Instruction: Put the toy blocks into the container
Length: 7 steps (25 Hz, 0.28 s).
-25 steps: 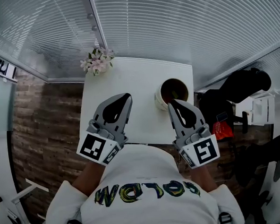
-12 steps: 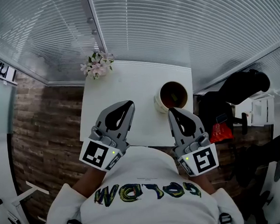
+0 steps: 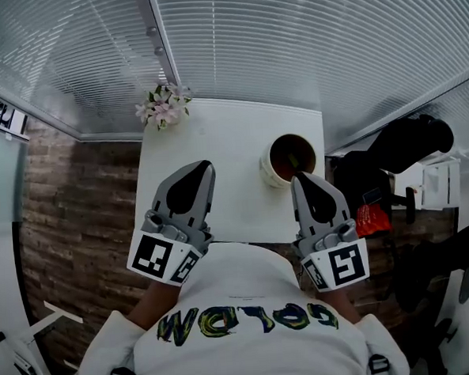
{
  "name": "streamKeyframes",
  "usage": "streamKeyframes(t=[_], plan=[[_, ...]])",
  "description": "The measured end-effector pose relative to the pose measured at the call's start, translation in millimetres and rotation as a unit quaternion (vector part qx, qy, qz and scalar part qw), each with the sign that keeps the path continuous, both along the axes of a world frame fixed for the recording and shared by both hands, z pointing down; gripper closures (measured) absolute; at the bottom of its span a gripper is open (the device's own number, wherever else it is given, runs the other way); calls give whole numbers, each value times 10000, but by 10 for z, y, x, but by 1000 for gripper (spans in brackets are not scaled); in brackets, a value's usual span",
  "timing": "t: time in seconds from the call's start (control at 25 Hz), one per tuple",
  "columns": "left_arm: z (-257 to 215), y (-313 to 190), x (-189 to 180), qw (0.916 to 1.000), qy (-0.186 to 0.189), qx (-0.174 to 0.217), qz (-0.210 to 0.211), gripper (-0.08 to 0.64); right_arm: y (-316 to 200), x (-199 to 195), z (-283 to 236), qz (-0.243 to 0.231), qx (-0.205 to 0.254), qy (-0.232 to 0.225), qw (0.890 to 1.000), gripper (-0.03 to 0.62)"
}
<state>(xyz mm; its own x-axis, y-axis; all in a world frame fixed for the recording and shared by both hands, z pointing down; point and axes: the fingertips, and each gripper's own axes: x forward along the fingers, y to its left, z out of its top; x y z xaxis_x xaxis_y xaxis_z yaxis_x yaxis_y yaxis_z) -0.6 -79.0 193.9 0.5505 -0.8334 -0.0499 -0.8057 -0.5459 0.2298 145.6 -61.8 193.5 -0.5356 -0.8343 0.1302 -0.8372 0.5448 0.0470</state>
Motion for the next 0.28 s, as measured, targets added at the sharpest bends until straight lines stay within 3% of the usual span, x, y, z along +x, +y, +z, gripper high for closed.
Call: streamKeyframes(t=[0.28], plan=[[10,-45,-120,9997,15,-34,-222,549,-43,34,-16,134,13,-36,9999,584]])
